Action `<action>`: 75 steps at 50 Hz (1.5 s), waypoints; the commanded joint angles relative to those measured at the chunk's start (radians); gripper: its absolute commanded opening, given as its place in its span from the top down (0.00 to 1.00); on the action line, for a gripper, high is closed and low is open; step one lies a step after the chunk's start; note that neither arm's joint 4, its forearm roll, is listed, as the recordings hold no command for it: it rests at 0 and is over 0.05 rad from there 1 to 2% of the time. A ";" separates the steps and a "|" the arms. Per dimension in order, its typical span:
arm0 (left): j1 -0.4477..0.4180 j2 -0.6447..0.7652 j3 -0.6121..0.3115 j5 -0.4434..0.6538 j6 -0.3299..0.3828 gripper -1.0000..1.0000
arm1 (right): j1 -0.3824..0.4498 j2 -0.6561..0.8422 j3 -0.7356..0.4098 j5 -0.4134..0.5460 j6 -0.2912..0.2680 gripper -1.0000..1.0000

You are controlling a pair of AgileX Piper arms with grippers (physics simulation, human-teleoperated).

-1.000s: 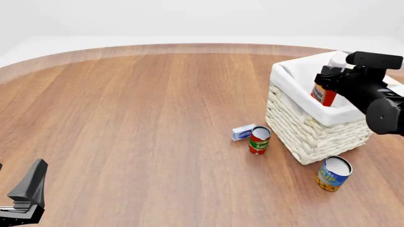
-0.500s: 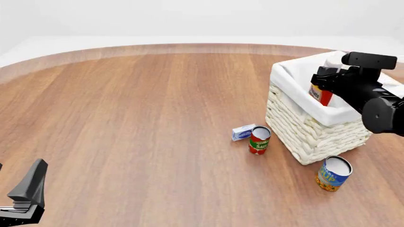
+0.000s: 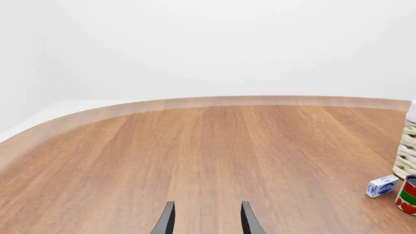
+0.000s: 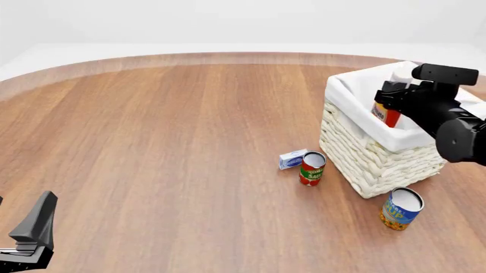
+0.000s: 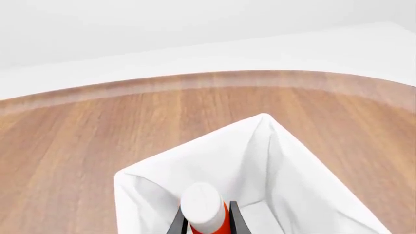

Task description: Pick up the ketchup, and put it in the basket.

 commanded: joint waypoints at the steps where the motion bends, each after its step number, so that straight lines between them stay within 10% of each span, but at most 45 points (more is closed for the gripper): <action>1: 0.000 0.000 0.000 0.000 0.000 0.00 | -0.003 -0.006 -0.001 -0.003 0.016 1.00; 32: 0.000 0.000 0.000 0.000 0.000 0.00 | -0.002 -0.013 -0.003 0.004 0.019 1.00; 33: 0.000 0.000 0.000 0.000 0.000 0.00 | -0.002 -0.012 -0.004 0.005 0.019 0.00; 75: 0.000 0.000 0.000 0.000 0.000 0.00 | 0.003 -0.036 -0.008 0.019 0.016 0.00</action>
